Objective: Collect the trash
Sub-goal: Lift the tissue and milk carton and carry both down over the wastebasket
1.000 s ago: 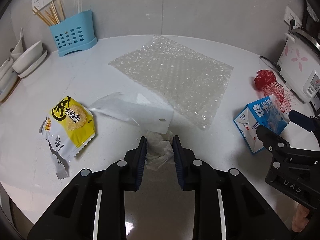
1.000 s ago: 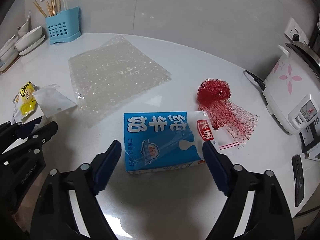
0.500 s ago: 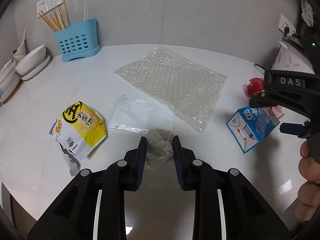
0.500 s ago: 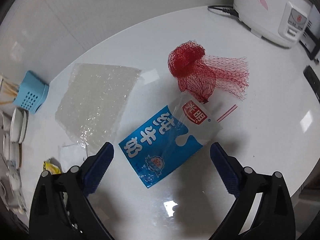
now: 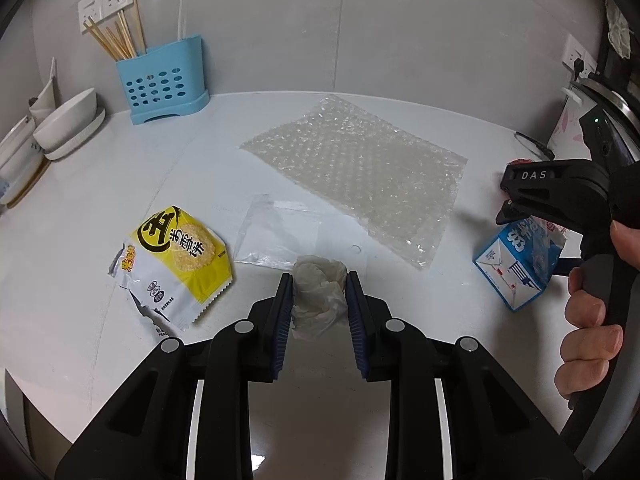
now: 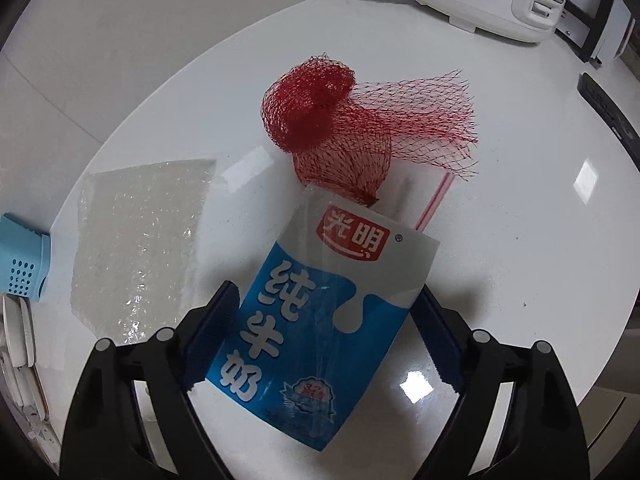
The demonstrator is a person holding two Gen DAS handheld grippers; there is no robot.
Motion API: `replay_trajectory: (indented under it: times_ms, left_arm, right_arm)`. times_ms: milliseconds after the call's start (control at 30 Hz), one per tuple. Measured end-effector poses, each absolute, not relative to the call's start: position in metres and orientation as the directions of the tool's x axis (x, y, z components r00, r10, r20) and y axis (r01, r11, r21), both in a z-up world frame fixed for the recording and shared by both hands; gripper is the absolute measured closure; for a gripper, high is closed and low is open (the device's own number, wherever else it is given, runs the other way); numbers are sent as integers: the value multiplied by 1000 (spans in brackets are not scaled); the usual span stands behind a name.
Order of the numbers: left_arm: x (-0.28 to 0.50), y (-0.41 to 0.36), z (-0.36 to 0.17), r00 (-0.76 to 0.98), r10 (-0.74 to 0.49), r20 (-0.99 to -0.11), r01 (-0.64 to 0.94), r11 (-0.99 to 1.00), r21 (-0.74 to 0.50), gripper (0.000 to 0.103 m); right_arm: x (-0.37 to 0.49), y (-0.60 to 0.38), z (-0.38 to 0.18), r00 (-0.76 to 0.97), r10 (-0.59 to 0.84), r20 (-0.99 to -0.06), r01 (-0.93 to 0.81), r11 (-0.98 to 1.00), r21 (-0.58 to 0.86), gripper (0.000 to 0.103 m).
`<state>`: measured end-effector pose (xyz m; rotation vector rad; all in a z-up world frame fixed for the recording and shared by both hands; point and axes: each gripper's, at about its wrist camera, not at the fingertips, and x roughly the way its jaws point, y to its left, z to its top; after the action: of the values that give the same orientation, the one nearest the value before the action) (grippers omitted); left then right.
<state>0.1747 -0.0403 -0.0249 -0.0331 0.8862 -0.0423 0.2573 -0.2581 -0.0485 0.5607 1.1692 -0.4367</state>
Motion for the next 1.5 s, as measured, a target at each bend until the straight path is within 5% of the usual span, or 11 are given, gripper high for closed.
replay_trajectory:
  times_ms: [233, 800, 1500]
  left_arm:
    - [167, -43, -13, 649, -46, -759, 26, 999, -38, 77]
    - [116, -43, 30, 696, -76, -714, 53, 997, -54, 77]
    - [-16, -48, 33, 748, -87, -658, 49, 996, -76, 77]
  right_arm:
    - [242, -257, -41, 349, -19, -937, 573, 796, 198, 38]
    - [177, -284, -19, 434, -56, -899, 485, 856, 181, 39]
    - [22, -264, 18, 719, -36, -694, 177, 975, 133, 39]
